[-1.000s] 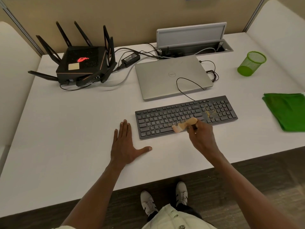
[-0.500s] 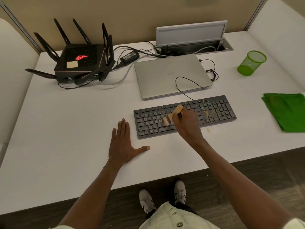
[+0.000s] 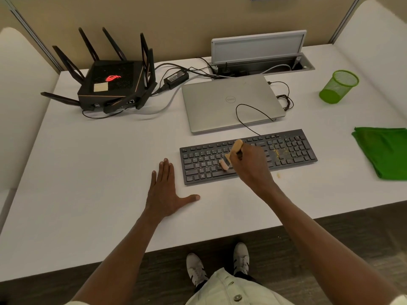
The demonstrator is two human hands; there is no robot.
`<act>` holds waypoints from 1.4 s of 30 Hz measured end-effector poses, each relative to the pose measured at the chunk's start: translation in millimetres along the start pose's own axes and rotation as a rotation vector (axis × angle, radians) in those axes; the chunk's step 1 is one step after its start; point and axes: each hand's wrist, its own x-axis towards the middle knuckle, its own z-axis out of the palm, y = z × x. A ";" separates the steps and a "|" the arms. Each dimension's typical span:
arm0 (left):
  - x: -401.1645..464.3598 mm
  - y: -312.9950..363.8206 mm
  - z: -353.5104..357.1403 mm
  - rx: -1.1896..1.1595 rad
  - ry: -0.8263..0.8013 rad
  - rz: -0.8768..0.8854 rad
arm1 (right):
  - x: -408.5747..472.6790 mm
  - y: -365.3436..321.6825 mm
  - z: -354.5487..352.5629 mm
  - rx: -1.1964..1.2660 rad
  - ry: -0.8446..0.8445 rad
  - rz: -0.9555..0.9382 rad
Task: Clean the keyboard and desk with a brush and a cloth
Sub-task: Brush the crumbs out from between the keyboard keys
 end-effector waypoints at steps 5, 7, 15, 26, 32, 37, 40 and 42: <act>-3.3 15.0 4.4 -0.020 0.014 0.000 | 2.6 1.0 4.0 0.024 -0.031 -0.009; -6.7 22.1 9.5 -0.025 0.026 0.005 | 2.1 7.8 0.3 0.011 -0.050 0.007; -7.6 23.4 13.0 0.029 0.046 -0.002 | 9.2 3.7 -9.6 0.001 0.025 0.031; -8.2 23.7 13.6 0.035 0.051 -0.013 | 6.6 7.3 -4.1 -0.019 -0.003 0.055; -8.2 24.1 13.1 0.031 0.051 -0.011 | 2.8 7.4 -8.3 -0.031 -0.032 0.065; -8.5 23.8 13.5 0.029 0.056 -0.010 | 0.1 0.8 -13.2 0.004 -0.162 -0.055; -8.4 24.6 13.0 0.028 0.048 -0.010 | 6.5 13.6 -20.4 -0.122 -0.240 -0.123; -8.6 23.9 13.0 0.032 0.047 -0.009 | 10.8 20.6 -29.0 -0.172 -0.258 -0.146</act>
